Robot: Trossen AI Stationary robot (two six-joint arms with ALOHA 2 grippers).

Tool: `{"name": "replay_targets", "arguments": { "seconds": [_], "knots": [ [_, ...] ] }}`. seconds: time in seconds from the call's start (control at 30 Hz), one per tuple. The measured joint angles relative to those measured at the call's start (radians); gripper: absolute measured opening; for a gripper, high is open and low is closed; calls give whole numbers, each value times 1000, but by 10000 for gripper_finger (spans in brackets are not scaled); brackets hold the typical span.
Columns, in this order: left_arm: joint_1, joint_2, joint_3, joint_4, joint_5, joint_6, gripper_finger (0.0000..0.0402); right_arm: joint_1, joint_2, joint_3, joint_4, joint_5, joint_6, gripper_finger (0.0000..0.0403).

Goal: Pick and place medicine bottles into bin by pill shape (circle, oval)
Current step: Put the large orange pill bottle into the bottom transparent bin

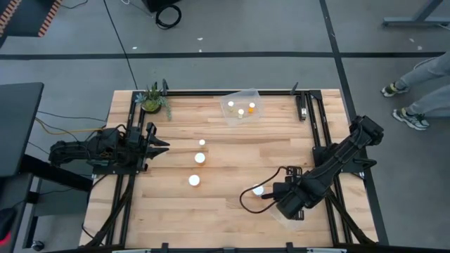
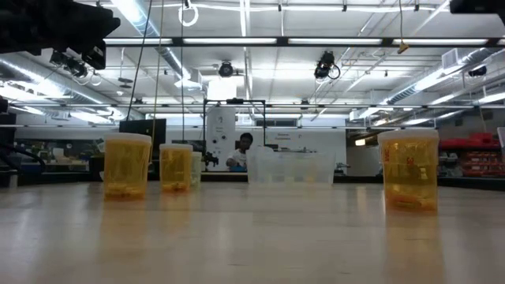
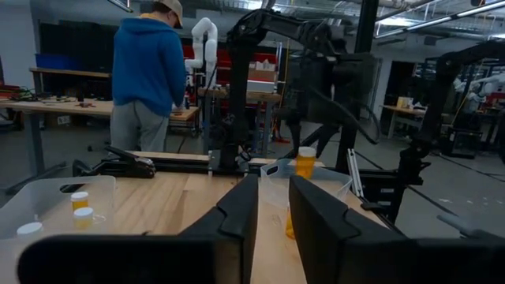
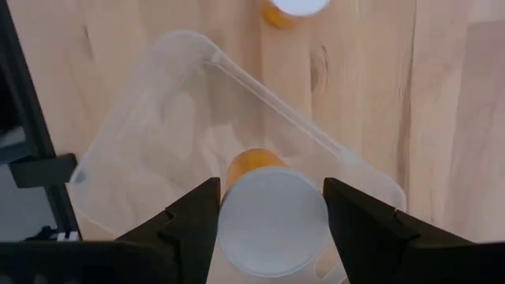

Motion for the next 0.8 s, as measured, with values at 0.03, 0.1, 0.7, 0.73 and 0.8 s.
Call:
{"name": "replay_targets", "arguments": {
  "seconds": [0.03,0.1,0.7,0.73,0.8],
  "knots": [
    [0,0,0,0,0,0,85,1,-21,-31,19,-2,14,225],
    [0,0,0,0,0,0,87,1,-65,-93,57,-2,36,225],
    [0,0,0,0,0,0,87,-2,-195,-424,314,26,89,225],
    [0,0,0,0,0,0,86,-2,-195,-428,316,31,89,225],
    [0,0,0,0,0,0,84,-4,-195,-435,316,42,88,225]
  ]
}}
